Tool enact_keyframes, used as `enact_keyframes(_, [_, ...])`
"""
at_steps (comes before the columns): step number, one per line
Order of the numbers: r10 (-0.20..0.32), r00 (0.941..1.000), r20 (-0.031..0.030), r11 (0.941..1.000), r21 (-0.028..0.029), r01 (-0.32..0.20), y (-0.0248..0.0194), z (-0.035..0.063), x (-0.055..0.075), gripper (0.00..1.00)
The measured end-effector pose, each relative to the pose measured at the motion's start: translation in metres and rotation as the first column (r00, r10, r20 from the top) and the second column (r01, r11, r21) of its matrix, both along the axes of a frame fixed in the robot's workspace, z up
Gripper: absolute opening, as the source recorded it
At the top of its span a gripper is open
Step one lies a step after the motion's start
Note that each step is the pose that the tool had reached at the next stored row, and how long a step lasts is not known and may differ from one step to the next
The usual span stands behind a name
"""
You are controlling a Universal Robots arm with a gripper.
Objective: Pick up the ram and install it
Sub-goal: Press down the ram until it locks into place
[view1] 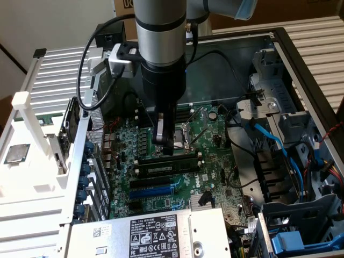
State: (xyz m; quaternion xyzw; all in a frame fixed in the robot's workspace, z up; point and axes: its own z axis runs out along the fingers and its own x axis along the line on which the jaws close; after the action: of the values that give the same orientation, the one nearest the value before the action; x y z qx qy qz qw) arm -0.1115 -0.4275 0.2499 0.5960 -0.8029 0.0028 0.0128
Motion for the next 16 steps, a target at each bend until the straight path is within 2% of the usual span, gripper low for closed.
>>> enact_keyframes(4, [-0.063, 0.9980, 0.0001, 0.9980, 0.0000, 0.063, 0.0000, 0.0000, 0.0000, 0.10])
enact_keyframes(8, [-0.126, 0.9921, 0.0000, 0.9921, 0.0000, 0.126, 0.0000, 0.0000, 0.0000, 0.10])
enact_keyframes(12, [-0.187, 0.9824, 0.0000, 0.9824, 0.0000, 0.187, 0.0000, 0.0000, 0.0000, 0.10])
enact_keyframes(16, [-0.248, 0.9689, 0.0001, 0.9689, 0.0001, 0.248, 0.0000, 0.0000, 0.0000, 0.10])
